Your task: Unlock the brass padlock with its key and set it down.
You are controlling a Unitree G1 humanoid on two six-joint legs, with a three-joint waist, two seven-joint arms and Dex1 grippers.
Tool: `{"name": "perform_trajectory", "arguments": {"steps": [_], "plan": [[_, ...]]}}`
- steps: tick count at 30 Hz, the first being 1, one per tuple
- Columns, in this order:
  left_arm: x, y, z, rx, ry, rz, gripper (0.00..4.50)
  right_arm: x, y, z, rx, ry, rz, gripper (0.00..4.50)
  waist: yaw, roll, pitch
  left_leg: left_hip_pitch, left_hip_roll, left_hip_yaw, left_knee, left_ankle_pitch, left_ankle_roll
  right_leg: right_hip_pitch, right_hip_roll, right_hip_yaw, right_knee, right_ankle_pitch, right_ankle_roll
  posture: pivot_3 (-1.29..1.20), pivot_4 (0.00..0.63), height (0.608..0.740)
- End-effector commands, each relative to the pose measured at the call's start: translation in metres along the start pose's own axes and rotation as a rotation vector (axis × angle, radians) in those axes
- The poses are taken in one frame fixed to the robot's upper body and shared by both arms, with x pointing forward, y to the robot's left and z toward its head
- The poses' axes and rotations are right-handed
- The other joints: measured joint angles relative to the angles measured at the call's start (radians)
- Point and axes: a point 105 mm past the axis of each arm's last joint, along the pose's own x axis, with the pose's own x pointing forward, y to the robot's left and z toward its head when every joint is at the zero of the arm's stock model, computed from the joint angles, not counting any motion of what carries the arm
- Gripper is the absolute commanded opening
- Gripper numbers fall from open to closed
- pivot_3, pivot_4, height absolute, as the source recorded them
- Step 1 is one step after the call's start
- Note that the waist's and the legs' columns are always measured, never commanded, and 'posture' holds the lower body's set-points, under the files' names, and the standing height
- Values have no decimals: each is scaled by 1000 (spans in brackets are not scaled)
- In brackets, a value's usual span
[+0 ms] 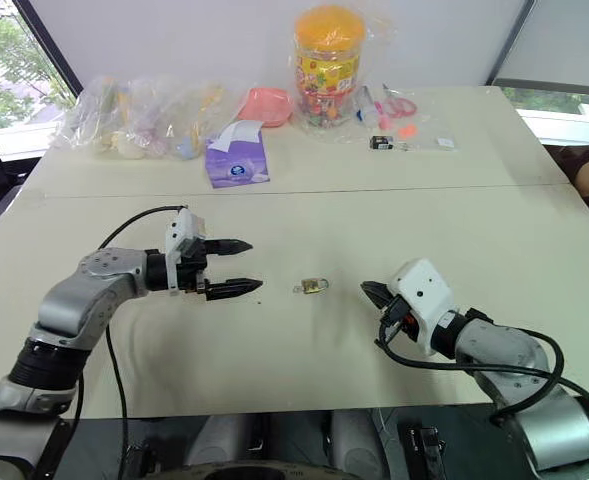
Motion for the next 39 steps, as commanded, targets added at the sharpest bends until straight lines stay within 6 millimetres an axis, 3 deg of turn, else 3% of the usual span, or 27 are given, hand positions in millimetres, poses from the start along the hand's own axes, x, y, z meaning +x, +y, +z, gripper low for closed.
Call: {"name": "perform_trajectory", "arguments": {"steps": [1, 29, 32, 38, 39], "plan": [[0, -7, 11, 81, 3, -57, 4440, -3, -4, 16, -44, -32, 20, 0, 0, 0, 0, 0, 0, 0, 0, 0, 0, 0, 0, 0, 0, 0, 0, 0, 150, 737], [-3, -5, 15, 79, 44, -61, 4440, 2, -18, 29, -122, -18, 123, 0, 1, -1, 1, -1, 0, 0, 0, 0, 0, 0, 0, 1, -2, 2, -2, 0, 150, 737], [-1, -5, 15, 77, 42, -65, 4500, 8, -15, 32, -138, -8, 197, 1255, -1, -2, 1, -1, 0, 1, 0, 0, 0, 0, 0, 1, -2, 2, -3, 0, 150, 737], [6, -12, 15, 76, 54, -111, 4500, 33, -2, 33, -222, 38, 403, 4418, -3, -2, 1, -1, 0, 1, 0, 0, 0, 0, 0, 0, -1, 3, -3, 0, 150, 737], [6, -12, 14, 78, 58, -115, 4500, 36, 0, 32, -233, 49, 437, 4471, -4, -2, 1, -1, 0, 1, 0, 0, 0, 0, 0, 0, -1, 3, -3, 0, 150, 737]]}}
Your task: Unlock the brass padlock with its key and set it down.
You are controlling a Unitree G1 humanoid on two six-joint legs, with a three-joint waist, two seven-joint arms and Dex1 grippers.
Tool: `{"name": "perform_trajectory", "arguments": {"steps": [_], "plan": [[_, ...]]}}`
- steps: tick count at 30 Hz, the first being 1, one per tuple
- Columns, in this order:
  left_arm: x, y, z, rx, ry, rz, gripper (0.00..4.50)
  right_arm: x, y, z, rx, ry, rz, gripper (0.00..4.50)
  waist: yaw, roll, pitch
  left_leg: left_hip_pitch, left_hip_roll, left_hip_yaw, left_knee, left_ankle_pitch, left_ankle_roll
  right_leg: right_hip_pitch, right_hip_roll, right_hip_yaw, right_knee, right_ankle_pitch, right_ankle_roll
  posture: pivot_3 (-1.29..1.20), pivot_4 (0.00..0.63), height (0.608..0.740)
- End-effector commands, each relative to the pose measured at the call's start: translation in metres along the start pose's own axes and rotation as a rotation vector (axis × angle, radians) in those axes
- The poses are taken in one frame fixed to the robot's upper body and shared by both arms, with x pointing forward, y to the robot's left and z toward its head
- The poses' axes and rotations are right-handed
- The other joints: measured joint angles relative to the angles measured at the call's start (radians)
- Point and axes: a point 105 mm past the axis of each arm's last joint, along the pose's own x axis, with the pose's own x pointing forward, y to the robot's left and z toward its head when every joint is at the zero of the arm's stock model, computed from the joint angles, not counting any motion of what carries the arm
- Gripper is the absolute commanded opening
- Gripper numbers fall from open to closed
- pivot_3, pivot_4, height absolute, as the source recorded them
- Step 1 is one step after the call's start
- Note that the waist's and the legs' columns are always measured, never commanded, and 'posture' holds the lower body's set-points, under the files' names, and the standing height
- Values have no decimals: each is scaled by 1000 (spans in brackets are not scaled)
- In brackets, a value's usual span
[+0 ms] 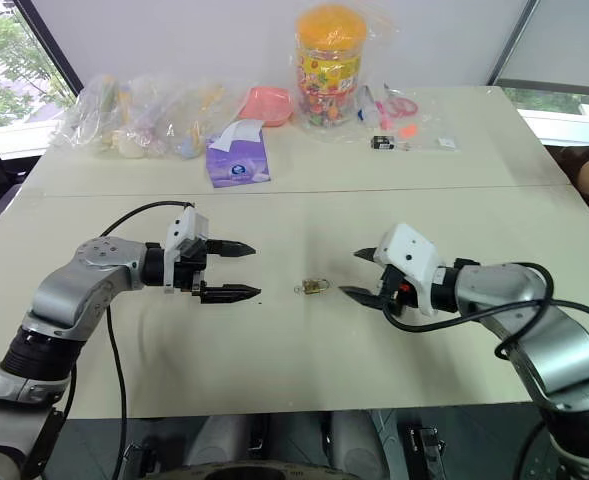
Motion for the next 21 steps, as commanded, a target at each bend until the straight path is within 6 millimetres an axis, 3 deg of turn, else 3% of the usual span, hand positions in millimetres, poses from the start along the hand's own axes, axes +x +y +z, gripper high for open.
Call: {"name": "perform_trajectory", "arguments": {"steps": [1, 8, 18, 21], "plan": [[0, -5, 6, 35, 5, -27, 4500, 13, 4, 1, -56, 23, 120, 4471, 0, 0, 0, 0, 0, 0, 0, 0, 0, 0, 0, 0, 0, 0, 0, 0, 150, 737], [-1, -5, 10, 49, -3, -4, 4500, 52, -10, -12, -81, 65, 225, 4471, -1, 0, 0, 0, 0, 0, 0, 0, 0, 0, 0, 0, 1, 2, 2, 0, 150, 737], [-4, -7, 10, 60, 1, 19, 4500, 77, -21, -34, -61, 111, 258, 4471, 2, 0, 0, 0, -1, 0, 1, 0, 0, 0, -1, 0, 2, 2, 3, 0, 150, 737], [-4, -7, 10, 64, 3, 24, 4500, 81, -15, -41, -66, 125, 283, 3667, 1, 0, 0, 1, -1, 0, 1, 0, 0, 0, -1, 0, 3, 2, 3, 0, 150, 737]]}}
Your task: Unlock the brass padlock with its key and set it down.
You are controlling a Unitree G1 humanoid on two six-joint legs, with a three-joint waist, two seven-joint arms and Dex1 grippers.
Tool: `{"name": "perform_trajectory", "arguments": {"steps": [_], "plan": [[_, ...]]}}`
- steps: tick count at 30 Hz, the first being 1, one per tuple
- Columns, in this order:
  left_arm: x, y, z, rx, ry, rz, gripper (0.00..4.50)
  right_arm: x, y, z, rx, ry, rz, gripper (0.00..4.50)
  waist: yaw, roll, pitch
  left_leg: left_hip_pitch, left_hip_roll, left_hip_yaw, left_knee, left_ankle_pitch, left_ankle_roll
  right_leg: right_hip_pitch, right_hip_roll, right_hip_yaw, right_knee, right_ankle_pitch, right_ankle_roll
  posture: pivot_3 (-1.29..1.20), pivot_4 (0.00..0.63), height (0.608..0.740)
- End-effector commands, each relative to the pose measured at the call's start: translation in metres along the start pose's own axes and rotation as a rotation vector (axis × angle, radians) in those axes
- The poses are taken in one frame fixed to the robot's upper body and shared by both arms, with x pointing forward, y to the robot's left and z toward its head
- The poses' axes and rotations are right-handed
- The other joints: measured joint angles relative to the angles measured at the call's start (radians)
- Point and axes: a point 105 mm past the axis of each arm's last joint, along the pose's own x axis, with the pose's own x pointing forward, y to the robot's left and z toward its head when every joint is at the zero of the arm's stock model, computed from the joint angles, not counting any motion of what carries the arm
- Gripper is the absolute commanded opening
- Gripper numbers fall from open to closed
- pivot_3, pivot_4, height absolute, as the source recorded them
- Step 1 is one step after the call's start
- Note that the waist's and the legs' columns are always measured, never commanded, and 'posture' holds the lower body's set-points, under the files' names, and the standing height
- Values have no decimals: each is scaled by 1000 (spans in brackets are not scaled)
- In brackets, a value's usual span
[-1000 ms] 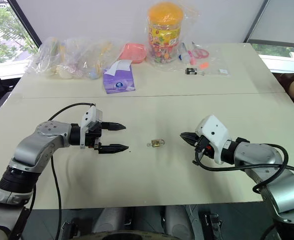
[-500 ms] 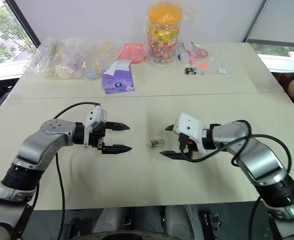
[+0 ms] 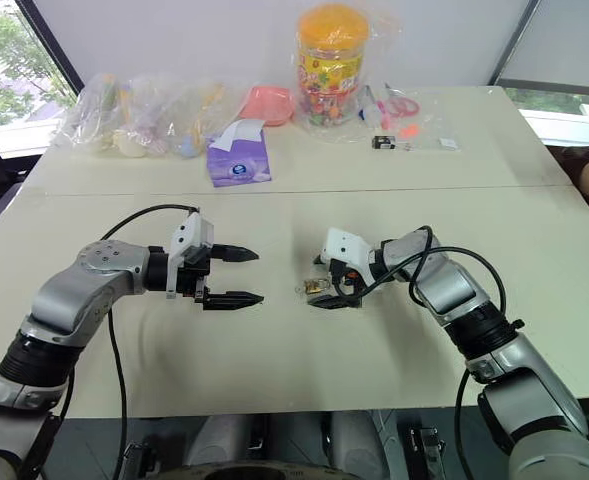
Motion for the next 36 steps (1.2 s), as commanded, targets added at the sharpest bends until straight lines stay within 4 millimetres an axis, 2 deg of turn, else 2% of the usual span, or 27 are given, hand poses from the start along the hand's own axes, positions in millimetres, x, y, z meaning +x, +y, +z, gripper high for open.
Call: {"name": "perform_trajectory", "arguments": {"steps": [1, 5, 6, 8, 11, 14, 17, 22, 26, 29, 36], "plan": [[-6, 0, 11, 44, -21, 18, 4500, 8, 8, -3, -18, 13, 36, 3160, 0, 0, 0, 0, 0, 0, 0, 0, 0, 0, 0, 0, 1, 0, 0, 0, 150, 737], [-6, 1, 10, 43, -19, 22, 4500, 18, 19, -2, -22, 0, 48, 1075, -4, 0, 0, 2, 0, 0, 0, 0, 0, 0, 0, 0, 4, 0, 0, 0, 150, 737], [-6, 2, 9, 40, -18, 22, 4500, 19, 21, -2, -35, 3, 49, 674, -6, 0, 0, 2, 1, 0, 0, 0, 0, 0, 1, 0, 4, 0, 0, 0, 150, 737], [-6, 3, 9, 28, -19, 19, 4500, 19, 24, -1, -72, 14, 32, 691, -7, 0, 0, 2, 1, 0, 0, 0, 0, 0, 1, 0, 5, 0, 0, 0, 150, 737], [-5, 9, 10, -16, -35, 12, 4500, 10, 13, 9, -241, 24, -114, 691, -7, 0, 0, 2, 1, 0, 0, 0, 0, 0, 1, 0, 5, 0, 0, 0, 150, 737], [-2, 18, 14, -62, -63, 9, 4500, -11, -9, 25, -457, 31, -365, 691, -5, 0, 0, 2, 0, 0, 0, 0, 0, 0, 1, 0, 5, 0, 0, 0, 150, 737], [2, 28, 26, -133, -112, -14, 4500, -37, -18, 46, -713, 19, -587, 691, 2, 0, 0, 1, -1, 0, 1, 0, 0, 0, 1, 0, 5, 0, 0, 0, 150, 737], [6, 45, 45, -291, -190, -65, 4500, -54, -3, 84, -968, -114, -740, 691, -3, -1, 0, 0, -2, 0, 1, 0, 0, -1, 0, 0, 4, -1, 2, 0, 150, 737], [11, 50, 73, -343, -270, -137, 4500, -57, 8, 100, -1067, -160, -774, 691, -7, -1, 1, 0, -2, 0, 1, 0, 0, -1, 1, 0, 5, -1, 2, 0, 150, 737], [13, 50, 83, -365, -303, -172, 3673, -57, 9, 102, -1078, -167, -782, 691, -9, -1, 0, 0, -2, 0, 1, 0, 0, -1, 1, 0, 5, -1, 2, 0, 150, 737], [17, 43, 77, -330, -259, -198, 551, -59, 8, 103, -1074, -165, -788, 691, -22, -1, 1, 0, -1, 0, 1, 0, 0, -1, 1, 1, 6, -1, 1, 0, 150, 737]]}}
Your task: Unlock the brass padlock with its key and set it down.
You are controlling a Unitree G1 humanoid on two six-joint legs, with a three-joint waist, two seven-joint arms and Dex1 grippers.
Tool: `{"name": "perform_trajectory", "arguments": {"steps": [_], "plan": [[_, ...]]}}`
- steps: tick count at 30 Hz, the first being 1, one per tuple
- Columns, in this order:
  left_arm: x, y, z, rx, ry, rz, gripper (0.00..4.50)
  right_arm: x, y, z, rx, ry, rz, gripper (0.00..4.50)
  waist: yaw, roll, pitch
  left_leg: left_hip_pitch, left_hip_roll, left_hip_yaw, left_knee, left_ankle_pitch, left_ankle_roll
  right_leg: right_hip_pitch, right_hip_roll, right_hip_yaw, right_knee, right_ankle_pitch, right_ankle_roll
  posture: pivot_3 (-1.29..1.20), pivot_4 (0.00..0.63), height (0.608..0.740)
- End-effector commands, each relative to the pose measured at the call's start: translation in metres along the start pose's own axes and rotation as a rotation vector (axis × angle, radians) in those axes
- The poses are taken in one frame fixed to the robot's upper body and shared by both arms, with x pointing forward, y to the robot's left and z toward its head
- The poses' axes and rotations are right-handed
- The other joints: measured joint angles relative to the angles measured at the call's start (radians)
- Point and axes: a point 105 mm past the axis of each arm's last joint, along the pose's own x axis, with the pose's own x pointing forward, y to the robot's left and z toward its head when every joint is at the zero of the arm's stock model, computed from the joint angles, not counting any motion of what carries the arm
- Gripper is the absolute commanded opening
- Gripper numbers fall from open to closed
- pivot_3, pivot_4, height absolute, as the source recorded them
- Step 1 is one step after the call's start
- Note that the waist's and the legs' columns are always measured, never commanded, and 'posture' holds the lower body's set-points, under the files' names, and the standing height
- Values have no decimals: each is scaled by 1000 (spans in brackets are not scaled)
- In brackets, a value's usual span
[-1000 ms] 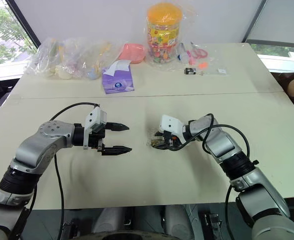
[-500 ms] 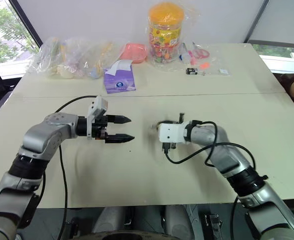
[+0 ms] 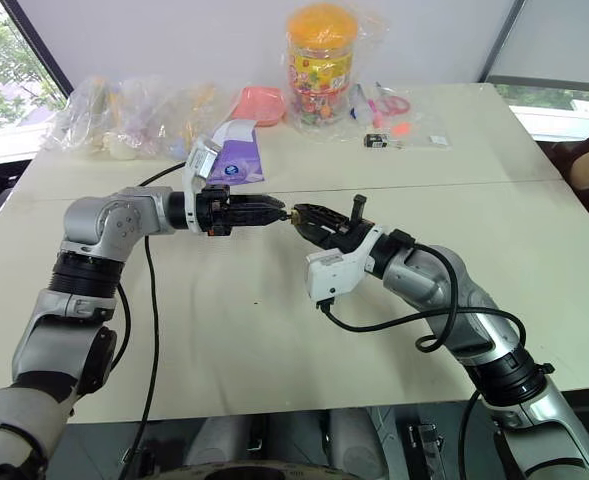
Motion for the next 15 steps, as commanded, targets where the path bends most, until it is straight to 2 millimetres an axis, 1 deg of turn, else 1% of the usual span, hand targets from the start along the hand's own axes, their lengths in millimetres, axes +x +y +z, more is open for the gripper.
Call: {"name": "perform_trajectory", "arguments": {"steps": [1, 2, 15], "plan": [[1, -6, -1, 51, 28, -20, 101, -2, -15, 6, -27, -18, -53, 691, 0, 0, 0, 0, 0, 0, 0, 0, 0, 0, 0, 0, 0, 0, 0, 0, 150, 737], [1, -7, -3, 54, 33, -22, 40, -2, -15, 6, -26, -19, -54, 691, 1, 0, 0, 0, 0, 0, 0, 0, 0, 0, 0, 0, 0, 0, 0, 0, 150, 737], [4, -5, 0, 80, 21, 2, 40, 0, -18, 8, -17, -33, -53, 691, 1, 0, 0, 0, 0, 0, 0, 0, 0, 0, 0, 0, 0, 0, 0, 0, 150, 737]]}}
